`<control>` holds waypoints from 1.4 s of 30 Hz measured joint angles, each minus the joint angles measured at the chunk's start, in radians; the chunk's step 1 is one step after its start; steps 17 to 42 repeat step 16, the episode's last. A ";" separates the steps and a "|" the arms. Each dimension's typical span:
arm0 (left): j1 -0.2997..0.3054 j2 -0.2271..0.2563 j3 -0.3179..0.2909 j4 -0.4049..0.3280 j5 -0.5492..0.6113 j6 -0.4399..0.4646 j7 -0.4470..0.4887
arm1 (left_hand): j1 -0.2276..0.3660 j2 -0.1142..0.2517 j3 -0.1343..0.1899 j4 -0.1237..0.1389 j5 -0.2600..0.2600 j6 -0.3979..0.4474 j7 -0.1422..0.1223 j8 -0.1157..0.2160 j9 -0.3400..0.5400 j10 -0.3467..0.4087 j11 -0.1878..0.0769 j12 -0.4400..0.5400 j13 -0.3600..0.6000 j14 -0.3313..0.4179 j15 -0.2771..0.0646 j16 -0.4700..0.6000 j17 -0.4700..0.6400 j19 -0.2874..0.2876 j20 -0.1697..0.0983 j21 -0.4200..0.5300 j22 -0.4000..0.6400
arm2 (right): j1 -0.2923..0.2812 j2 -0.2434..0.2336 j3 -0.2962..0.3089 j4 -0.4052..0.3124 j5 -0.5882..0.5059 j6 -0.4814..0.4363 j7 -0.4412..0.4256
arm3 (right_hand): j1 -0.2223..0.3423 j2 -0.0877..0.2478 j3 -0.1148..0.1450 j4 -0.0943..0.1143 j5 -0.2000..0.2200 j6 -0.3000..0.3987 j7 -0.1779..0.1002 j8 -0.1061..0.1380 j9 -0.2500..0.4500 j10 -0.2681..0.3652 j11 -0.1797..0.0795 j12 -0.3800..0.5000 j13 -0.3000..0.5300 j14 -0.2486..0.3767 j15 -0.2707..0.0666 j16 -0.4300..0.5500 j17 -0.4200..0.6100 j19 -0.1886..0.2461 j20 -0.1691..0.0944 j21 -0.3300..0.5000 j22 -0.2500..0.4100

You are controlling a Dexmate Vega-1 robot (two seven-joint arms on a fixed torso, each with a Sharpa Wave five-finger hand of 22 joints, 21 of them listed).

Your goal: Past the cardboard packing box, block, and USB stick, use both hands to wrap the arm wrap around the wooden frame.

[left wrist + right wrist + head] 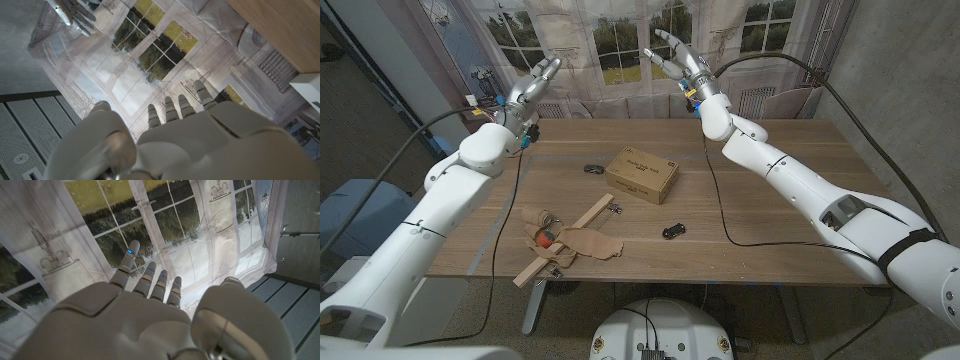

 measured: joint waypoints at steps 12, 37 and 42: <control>-0.037 0.042 0.094 0.128 -0.129 -0.129 -0.139 | -0.014 0.007 -0.004 0.004 0.011 -0.010 0.010 0.000 0.000 -0.007 0.007 0.000 -0.009 -0.001 -0.006 0.000 -0.005 0.009 -0.009 0.000 0.000 | -0.081 -0.020 0.137 0.066 0.330 0.123 0.119 | -0.058 0.004 -0.026 -0.002 0.000 0.004 0.032 0.009 0.000 0.002 0.043 0.011 0.003 0.010 -0.010 0.012 -0.015 -0.003 0.003 -0.037 0.000; -0.022 0.060 0.113 0.112 -0.134 -0.131 -0.117 | -0.019 0.013 -0.004 0.004 0.013 -0.015 0.010 0.000 0.000 -0.007 0.007 0.000 -0.009 0.003 -0.010 0.000 -0.005 0.013 -0.005 0.000 0.000 | -0.089 -0.017 0.163 0.109 0.388 0.196 0.139 | -0.061 0.004 -0.030 -0.006 0.000 0.008 0.036 0.012 0.000 0.009 0.036 0.015 0.003 0.013 -0.013 0.012 -0.020 -0.005 0.005 -0.045 0.000; -0.022 0.060 0.113 0.112 -0.134 -0.131 -0.117 | -0.019 0.013 -0.004 0.004 0.013 -0.015 0.010 0.000 0.000 -0.007 0.007 0.000 -0.009 0.003 -0.010 0.000 -0.005 0.013 -0.005 0.000 0.000 | -0.089 -0.017 0.163 0.109 0.388 0.196 0.139 | -0.061 0.004 -0.030 -0.006 0.000 0.008 0.036 0.012 0.000 0.009 0.036 0.015 0.003 0.013 -0.013 0.012 -0.020 -0.005 0.005 -0.045 0.000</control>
